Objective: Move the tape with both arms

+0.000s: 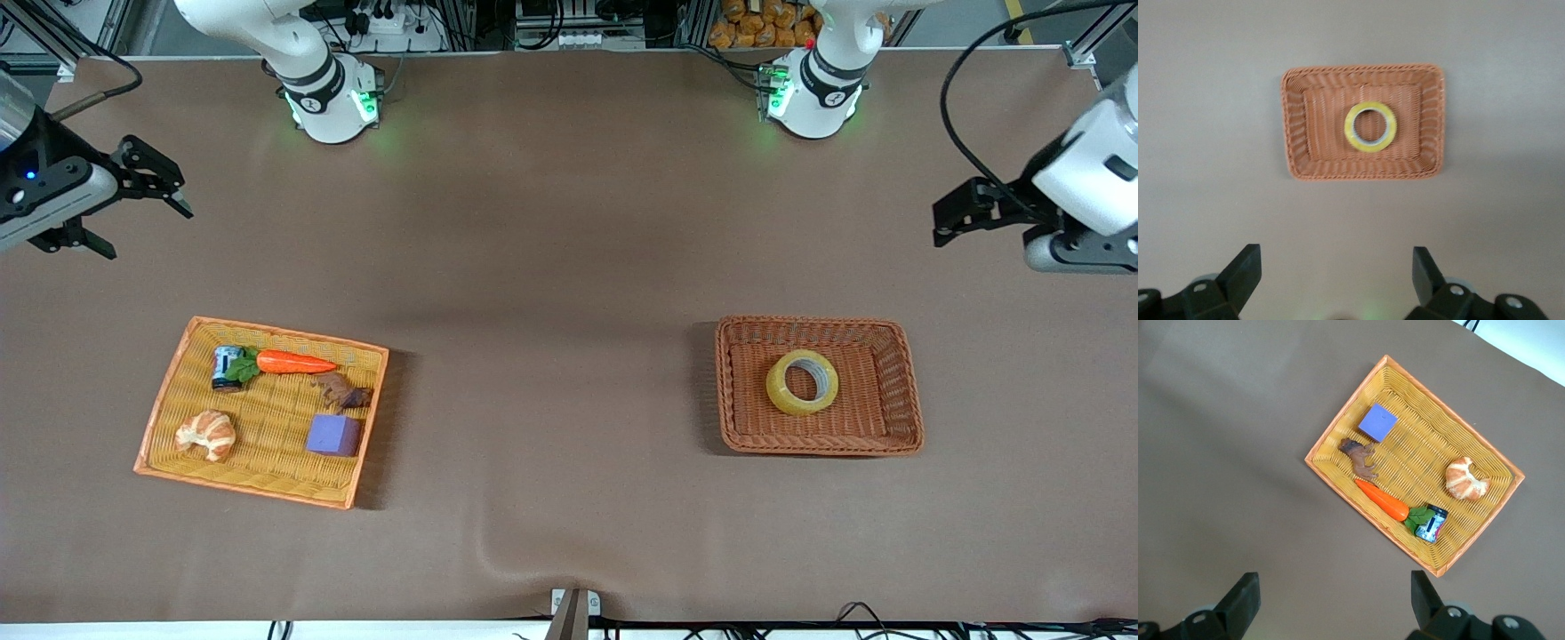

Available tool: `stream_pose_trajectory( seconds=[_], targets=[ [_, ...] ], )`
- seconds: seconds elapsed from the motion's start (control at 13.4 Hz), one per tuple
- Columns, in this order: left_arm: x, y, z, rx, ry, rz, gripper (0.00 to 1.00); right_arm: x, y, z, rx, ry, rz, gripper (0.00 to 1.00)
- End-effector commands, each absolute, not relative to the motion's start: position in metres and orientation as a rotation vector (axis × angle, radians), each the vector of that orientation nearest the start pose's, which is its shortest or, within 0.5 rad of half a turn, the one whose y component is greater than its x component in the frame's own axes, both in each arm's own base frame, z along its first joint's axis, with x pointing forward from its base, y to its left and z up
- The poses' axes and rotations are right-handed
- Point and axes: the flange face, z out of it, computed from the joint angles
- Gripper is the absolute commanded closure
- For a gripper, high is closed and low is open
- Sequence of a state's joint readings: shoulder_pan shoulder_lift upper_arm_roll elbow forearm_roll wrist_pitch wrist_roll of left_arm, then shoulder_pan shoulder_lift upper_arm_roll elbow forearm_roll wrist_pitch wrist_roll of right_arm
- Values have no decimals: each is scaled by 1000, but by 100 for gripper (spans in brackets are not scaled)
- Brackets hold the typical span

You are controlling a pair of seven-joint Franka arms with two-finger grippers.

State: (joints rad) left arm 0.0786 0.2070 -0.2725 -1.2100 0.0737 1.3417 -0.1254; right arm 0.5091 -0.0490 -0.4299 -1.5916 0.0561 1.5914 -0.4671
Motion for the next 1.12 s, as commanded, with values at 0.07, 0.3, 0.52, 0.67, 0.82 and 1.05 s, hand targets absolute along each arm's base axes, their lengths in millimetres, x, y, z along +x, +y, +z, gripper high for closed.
stream_pose_trajectory(
  seconds=[0.07, 0.3, 0.52, 0.67, 0.82, 1.05],
  targets=[
    [581, -66, 620, -3114, 65, 189, 0, 545, 45, 637, -2976, -800, -56, 0],
    [565, -75, 592, -3096, 74, 68, 0, 546, 45, 635, -2976, -799, -54, 0],
    [556, -77, 584, -3084, 81, 13, 0, 546, 46, 637, -2978, -800, -60, 0],
    [558, -78, 588, -3085, 84, 0, 0, 546, 45, 640, -2986, -764, -64, 0],
    [560, -80, 591, -3089, 83, -11, 0, 545, 49, 640, -3014, -635, -62, 0],
    [566, -72, 596, -3099, 46, -31, 0, 545, 53, 642, -3014, -627, -69, 0]
  ],
)
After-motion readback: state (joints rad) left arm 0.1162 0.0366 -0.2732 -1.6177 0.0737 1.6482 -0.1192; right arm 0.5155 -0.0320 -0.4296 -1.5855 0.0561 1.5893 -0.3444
